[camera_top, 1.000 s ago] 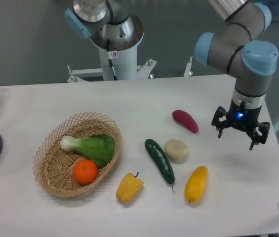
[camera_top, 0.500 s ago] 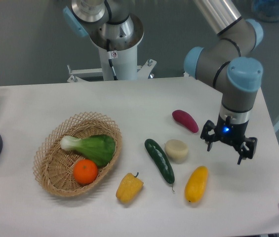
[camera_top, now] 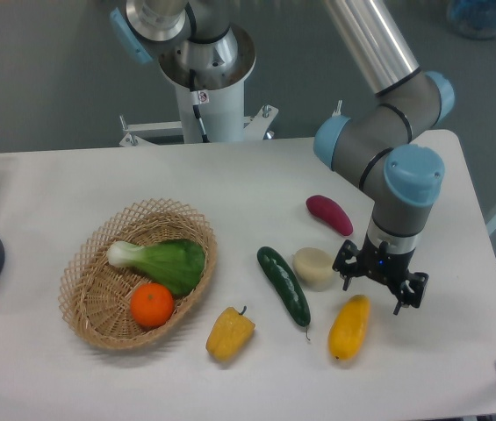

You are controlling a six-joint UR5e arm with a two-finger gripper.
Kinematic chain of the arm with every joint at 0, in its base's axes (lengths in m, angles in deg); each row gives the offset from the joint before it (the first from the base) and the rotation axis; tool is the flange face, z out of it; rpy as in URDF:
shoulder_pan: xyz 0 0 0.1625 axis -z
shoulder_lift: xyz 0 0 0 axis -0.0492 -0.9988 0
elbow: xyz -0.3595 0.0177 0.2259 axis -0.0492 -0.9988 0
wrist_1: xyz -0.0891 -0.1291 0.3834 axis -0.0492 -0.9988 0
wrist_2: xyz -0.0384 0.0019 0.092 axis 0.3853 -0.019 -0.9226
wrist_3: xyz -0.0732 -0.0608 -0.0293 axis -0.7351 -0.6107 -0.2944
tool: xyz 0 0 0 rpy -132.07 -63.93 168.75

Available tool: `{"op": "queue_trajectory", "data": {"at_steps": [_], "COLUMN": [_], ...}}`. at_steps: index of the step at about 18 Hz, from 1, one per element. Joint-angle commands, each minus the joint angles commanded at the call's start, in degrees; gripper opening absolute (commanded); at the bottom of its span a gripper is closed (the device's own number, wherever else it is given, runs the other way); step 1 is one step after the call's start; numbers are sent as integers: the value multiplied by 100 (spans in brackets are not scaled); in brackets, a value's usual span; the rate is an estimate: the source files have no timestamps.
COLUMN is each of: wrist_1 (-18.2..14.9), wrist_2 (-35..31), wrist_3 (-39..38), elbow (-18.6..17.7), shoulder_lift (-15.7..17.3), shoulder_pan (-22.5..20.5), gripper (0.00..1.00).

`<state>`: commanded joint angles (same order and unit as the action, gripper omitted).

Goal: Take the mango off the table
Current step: 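Lower the gripper around the yellow mango and close on it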

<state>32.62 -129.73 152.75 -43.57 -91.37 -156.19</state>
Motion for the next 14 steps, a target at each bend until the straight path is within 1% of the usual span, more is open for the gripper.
{"op": "queue_trajectory", "data": {"at_steps": [2, 5, 8, 12, 14], "wrist_1": [0, 0, 9, 35, 123], "wrist_2": [-9, -18, -26, -245, -360], "wrist_3": [-44, -61, -237, -246, -246], "elbow": [-61, -79, -79, -88, -79], "shoulder_lift": [-9, -35, -62, -114, -149], "shoulder_pan": [17, 79, 184, 202, 263], "gripper": [100, 100, 100, 100, 100]}}
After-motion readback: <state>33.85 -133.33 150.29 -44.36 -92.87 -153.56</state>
